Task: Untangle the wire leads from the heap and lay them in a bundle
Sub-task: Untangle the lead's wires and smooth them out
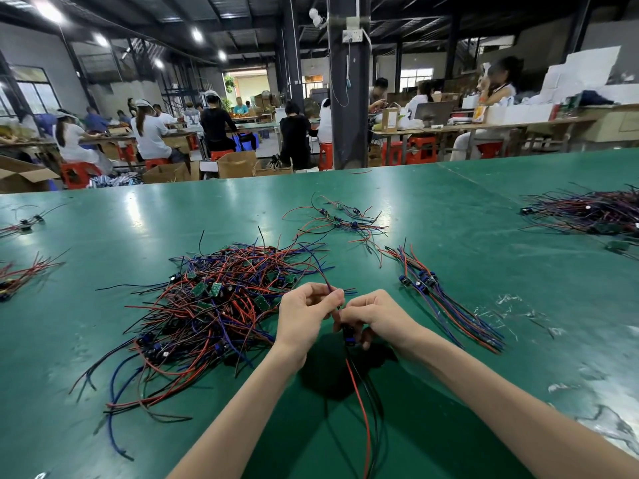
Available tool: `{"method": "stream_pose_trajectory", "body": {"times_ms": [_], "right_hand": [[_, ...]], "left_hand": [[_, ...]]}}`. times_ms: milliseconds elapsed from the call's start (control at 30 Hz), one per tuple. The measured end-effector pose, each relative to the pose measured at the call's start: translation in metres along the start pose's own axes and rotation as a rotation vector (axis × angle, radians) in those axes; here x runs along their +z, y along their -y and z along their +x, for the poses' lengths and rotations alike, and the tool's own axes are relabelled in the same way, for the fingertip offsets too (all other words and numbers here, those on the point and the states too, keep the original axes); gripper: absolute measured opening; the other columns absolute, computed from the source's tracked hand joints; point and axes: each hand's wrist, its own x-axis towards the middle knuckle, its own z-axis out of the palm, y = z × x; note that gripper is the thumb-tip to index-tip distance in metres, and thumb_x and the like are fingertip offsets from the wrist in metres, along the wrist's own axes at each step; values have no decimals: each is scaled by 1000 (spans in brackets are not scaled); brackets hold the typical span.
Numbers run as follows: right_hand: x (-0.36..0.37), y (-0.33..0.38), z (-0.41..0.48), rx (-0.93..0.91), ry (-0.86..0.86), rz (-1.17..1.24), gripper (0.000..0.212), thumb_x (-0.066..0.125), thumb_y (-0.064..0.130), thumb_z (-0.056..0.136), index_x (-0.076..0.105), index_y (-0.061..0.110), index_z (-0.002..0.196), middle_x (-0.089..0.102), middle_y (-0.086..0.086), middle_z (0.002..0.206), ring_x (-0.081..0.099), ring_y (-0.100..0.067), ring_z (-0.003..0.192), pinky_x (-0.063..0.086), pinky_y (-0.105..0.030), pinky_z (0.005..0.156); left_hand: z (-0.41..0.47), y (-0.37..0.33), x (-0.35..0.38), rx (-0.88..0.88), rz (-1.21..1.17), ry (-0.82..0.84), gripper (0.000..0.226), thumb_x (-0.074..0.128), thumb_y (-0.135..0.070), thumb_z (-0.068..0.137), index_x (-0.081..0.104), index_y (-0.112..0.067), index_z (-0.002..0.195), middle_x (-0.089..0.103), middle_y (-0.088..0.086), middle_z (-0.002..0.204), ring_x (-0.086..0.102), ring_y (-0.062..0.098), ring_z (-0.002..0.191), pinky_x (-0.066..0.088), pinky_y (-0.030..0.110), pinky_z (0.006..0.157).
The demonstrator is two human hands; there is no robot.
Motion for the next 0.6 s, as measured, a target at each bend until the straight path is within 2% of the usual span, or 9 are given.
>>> {"method": "stream_pose_trajectory", "body": {"times_ms": [67,167,400,500,600], "right_hand": [[0,0,0,-1,-7,-31,28,61,8,85,70,14,59,64,-10,66,45,-7,36,31,-16,32],[-1,-1,-1,13,-21,-70,25,63,13,84,70,15,60,57,6,48,39,-5,32,24,-15,31],[0,1,-1,-11,-43,-72,24,64,10,83,71,11,60,50,2,44,27,-5,32,22,-14,32],[0,1,-1,-13,-54,-80,22,65,10,82,71,9,61,48,-6,48,26,-7,33,21,-15,33],[0,-1,-1,-8,-59,-75,23,63,7,81,71,8,60,49,-4,45,27,-7,34,21,-16,34]], "left_hand": [[-1,-1,0,-12,-13,-5,6,73,-7,79,67,-8,77,68,9,71,60,18,64,52,37,71],[-2,-3,1,-17,-25,-4,8,71,-7,82,65,-8,76,70,4,67,60,16,61,52,37,71],[-2,-2,-1,-17,17,2,8,72,-12,82,66,-9,77,70,3,66,61,17,63,54,42,75],[-1,0,-1,-17,53,5,9,74,-12,80,66,-10,77,71,3,66,61,16,64,53,35,70],[1,2,-1,46,164,-8,12,76,-13,78,65,-10,75,70,2,66,62,13,62,51,27,65]]}}
